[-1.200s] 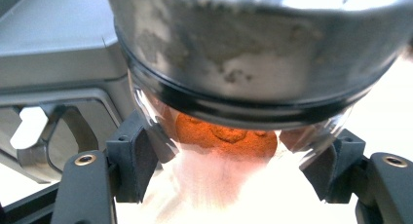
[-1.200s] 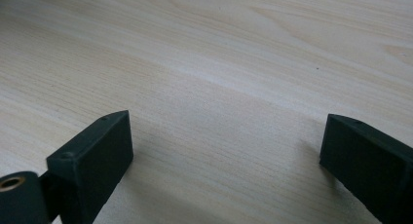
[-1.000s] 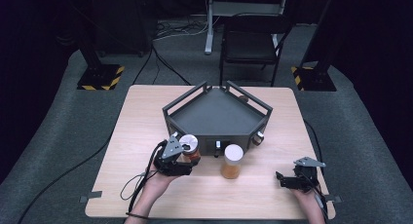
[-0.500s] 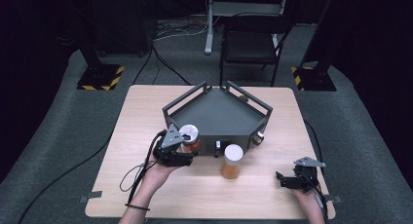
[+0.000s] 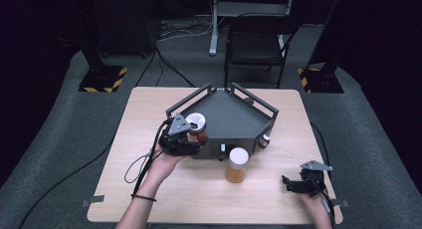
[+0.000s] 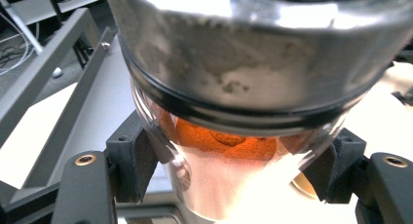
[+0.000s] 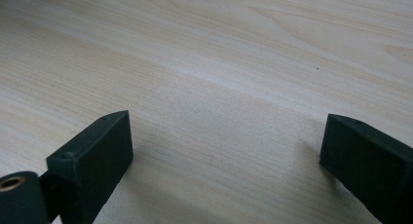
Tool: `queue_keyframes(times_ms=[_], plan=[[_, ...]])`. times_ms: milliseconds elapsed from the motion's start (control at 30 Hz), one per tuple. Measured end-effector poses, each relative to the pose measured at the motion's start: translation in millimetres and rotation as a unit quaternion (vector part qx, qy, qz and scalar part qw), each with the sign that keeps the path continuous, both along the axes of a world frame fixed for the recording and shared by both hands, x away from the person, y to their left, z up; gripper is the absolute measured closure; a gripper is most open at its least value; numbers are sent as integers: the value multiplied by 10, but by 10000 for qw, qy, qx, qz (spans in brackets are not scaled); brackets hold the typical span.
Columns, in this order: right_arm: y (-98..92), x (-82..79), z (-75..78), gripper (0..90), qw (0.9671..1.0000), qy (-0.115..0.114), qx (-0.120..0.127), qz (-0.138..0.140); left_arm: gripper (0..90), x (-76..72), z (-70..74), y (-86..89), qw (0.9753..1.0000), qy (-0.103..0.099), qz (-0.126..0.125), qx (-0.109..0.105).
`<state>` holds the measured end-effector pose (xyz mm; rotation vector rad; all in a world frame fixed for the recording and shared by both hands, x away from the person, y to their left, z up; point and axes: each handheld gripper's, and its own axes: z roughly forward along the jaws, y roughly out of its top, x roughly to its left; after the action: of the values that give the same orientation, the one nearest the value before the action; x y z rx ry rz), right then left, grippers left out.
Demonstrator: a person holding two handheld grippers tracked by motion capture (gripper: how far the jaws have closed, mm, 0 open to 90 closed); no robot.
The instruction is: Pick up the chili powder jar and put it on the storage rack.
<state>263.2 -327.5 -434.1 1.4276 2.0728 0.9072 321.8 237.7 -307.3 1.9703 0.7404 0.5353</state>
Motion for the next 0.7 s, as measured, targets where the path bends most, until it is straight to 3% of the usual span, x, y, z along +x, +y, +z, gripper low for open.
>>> queue_keyframes(times_ms=[367, 700], plan=[[-1, 5, -2, 41, 10000, -4, 2, 23, 302, 233, -17, -119, 9989, 119, 445, -29], [-2, 6, -2, 41, 10000, -7, -3, 29, 302, 434, -41, -224, 9972, 304, 679, -80]])
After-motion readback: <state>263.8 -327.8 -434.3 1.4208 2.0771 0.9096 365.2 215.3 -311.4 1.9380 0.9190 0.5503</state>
